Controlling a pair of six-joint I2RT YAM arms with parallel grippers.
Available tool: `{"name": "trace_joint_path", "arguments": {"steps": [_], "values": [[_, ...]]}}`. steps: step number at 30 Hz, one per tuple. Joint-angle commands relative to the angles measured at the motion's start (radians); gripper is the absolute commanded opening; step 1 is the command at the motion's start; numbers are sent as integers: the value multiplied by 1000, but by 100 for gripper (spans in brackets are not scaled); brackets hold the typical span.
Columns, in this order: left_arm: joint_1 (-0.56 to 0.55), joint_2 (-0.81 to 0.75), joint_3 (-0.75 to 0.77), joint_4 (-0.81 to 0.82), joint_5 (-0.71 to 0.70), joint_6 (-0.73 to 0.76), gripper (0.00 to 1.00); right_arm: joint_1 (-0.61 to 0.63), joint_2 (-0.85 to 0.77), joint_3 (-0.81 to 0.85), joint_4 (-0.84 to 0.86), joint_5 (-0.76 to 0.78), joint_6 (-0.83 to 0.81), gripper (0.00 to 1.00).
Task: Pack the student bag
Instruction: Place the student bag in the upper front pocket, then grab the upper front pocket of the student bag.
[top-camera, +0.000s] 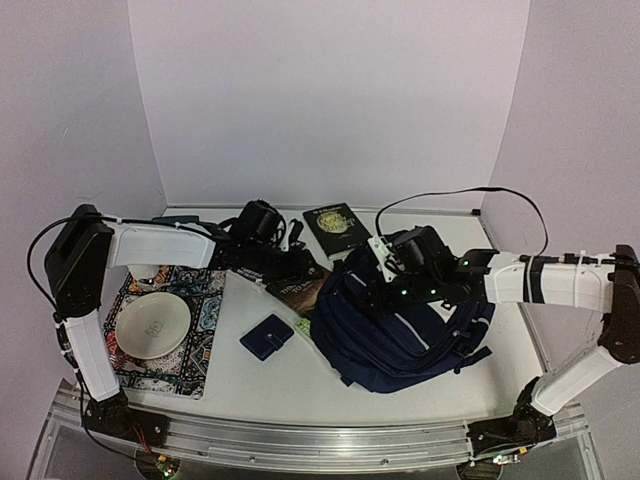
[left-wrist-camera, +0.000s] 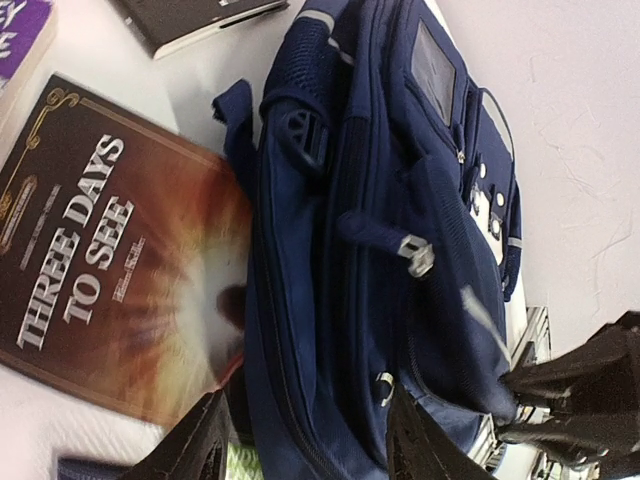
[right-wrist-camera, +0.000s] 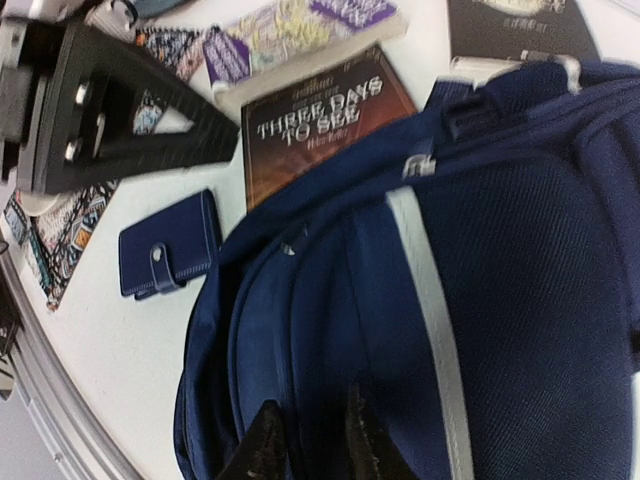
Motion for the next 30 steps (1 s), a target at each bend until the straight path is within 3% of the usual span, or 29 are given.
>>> {"name": "trace_joint_path", "arguments": {"steps": [1, 7, 14, 21, 30], "values": [[4, 62, 127, 2, 55, 77, 55, 5, 24, 79, -137, -34, -46, 39], [5, 132, 229, -29, 79, 133, 56, -2, 8, 165, -198, 31, -88, 59], [6, 199, 321, -42, 145, 169, 56, -119, 56, 224, -210, 81, -93, 70], [7, 286, 412, -57, 218, 176, 53, -225, 166, 268, -196, 72, -95, 74], [5, 392, 499, -83, 329, 138, 51, -257, 297, 282, -179, -52, -140, 80]]}}
